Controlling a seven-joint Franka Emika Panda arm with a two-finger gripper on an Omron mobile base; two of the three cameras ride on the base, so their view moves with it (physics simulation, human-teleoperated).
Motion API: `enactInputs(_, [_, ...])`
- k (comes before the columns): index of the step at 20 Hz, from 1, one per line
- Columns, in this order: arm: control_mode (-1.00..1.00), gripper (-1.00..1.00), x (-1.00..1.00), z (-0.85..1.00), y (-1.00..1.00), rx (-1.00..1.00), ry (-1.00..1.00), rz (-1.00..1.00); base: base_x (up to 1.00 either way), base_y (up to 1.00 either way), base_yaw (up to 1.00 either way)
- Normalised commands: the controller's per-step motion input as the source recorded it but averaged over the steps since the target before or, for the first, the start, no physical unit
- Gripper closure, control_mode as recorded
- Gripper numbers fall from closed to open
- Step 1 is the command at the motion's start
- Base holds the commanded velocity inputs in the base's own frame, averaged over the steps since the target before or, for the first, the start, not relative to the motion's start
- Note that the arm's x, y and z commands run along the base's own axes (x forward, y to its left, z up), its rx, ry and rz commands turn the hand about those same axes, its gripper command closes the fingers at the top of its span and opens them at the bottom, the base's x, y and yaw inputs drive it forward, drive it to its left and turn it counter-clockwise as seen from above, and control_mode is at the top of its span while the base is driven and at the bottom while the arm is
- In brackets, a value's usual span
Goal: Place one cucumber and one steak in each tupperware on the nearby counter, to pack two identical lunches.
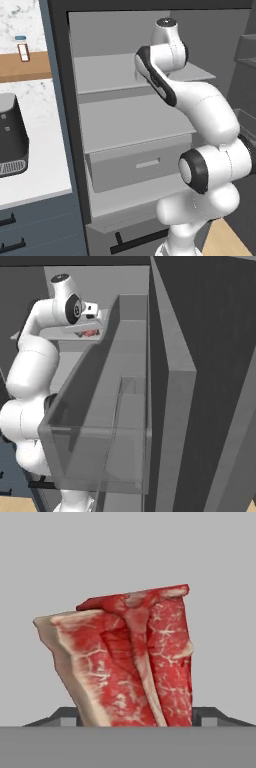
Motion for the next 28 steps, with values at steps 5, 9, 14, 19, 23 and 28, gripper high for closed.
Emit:
enactInputs(5, [-1.0,1.0,-1.0,0.1,0.17,0.0,0.0,0.08,0.0,0.0,0.0])
enactInputs(9, [-1.0,1.0,-1.0,0.0,0.0,0.0,-0.17,0.04,0.0,0.0,0.0])
enactInputs(14, [-1.0,1.0,-1.0,-0.15,0.0,0.0,-0.22,0.01,0.0,0.0,0.0])
enactInputs(19, [-1.0,1.0,-1.0,-0.31,0.0,0.0,-0.16,0.02,0.0,0.0,0.0])
enactInputs(23, [-1.0,1.0,-1.0,-0.25,0.0,0.0,-0.11,0.01,0.0,0.0,0.0])
enactInputs(28, [-1.0,1.0,-1.0,-0.14,0.0,0.0,-0.12,0.01,0.0,0.0,0.0])
